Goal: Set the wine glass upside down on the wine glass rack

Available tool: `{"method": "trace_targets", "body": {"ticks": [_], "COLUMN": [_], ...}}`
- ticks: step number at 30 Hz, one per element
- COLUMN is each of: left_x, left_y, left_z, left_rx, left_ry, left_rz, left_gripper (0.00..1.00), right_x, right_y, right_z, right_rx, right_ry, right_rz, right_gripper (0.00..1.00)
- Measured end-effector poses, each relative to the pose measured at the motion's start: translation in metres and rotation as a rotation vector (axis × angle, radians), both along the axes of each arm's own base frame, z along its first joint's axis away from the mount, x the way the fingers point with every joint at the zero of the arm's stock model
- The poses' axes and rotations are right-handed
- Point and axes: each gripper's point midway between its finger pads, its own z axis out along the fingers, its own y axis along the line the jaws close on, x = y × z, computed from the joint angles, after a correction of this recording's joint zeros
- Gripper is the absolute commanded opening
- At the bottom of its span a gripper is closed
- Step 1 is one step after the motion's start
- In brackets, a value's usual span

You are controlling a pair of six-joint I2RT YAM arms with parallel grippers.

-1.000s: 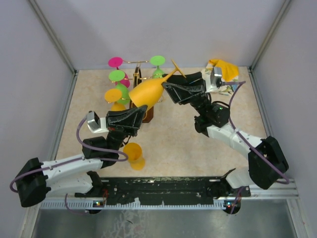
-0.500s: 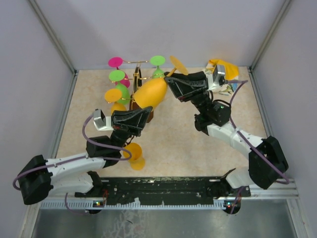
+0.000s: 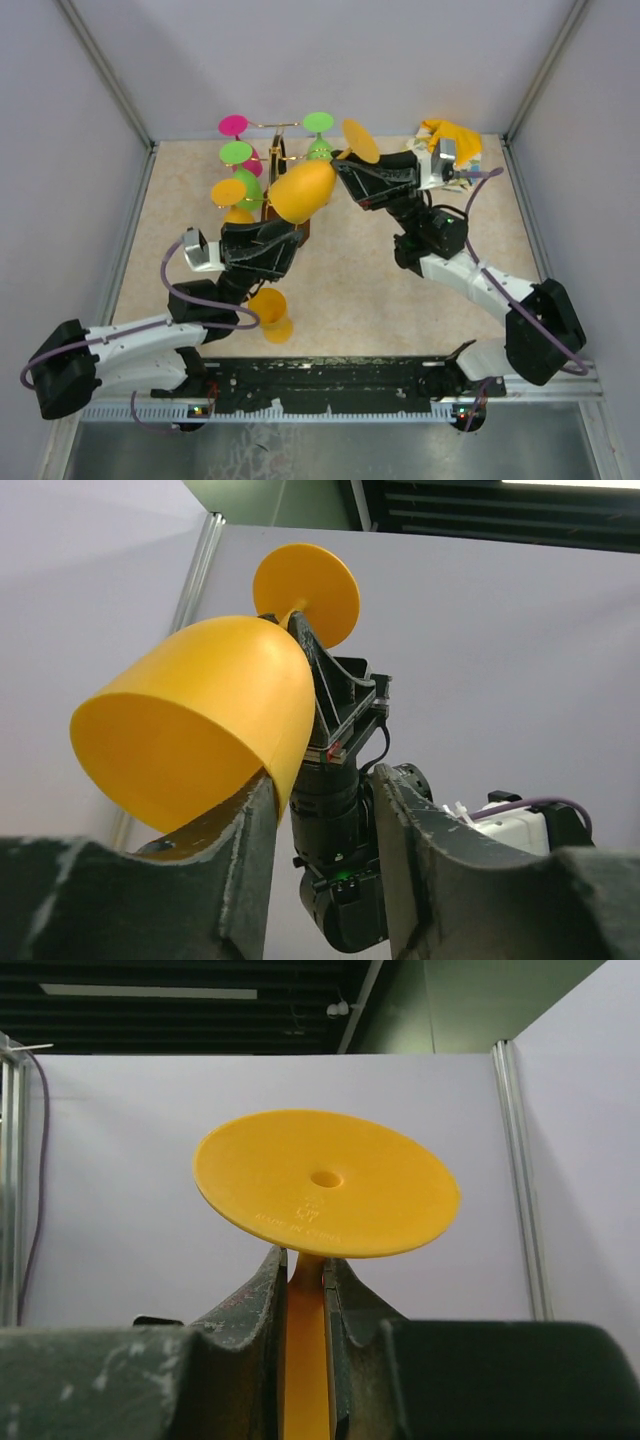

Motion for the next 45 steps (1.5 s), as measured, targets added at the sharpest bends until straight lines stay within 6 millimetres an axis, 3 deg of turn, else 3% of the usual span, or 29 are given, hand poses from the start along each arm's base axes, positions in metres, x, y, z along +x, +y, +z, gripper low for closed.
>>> {"method": "trace_targets", "body": {"ticks": [3,7,13,17,23,30,34,37,41,45], "left_x": [-0.004,-0.005,0.005,0.030,0.066,0.130,0.177,0.201,0.214,0.212], "left_y": [0.004,0.005,-0.005,-0.023,-0.039,-0.059,-0.040,-0.021,-0.003,0.012], "left_z": [0.000,-0.003,-0.019,-0.022,0.008,0.032,0.015,-0.001,-0.011,-0.022], "left_rx": [0.003,0.017,0.112,0.258,0.403,0.598,0.697,0.751,0.782,0.796], "left_ry": [-0.014,-0.015,0.013,0.091,0.146,0.219,0.277,0.318,0.344,0.356], "left_rz": [0.003,0.013,0.055,0.137,0.289,0.461,0.530,0.572,0.596,0.610], "left_gripper": [0.67,0.71,0.68,0.66,0.65,0.69,0.69,0.69,0.69,0.70], "right_x": [-0.002,0.003,0.040,0.076,0.112,0.126,0.129,0.128,0.131,0.137], "right_y": [-0.005,-0.014,-0.034,-0.046,-0.070,-0.089,-0.087,-0.078,-0.064,-0.048], "right_z": [0.005,0.011,0.006,-0.013,-0.053,-0.105,-0.142,-0.167,-0.184,-0.199], "right_rx": [0.005,0.000,-0.054,-0.172,-0.384,-0.571,-0.661,-0.716,-0.746,-0.766], "right_ry": [-0.034,-0.053,0.003,0.102,0.218,0.289,0.317,0.312,0.284,0.254], "right_rz": [-0.047,-0.131,-0.325,-0.516,-0.781,-0.918,-0.911,-0.868,-0.812,-0.754], "right_gripper": [0.00,0.00,0.00,0.00,0.00,0.00,0.00,0.00,0.00,0.00]}}
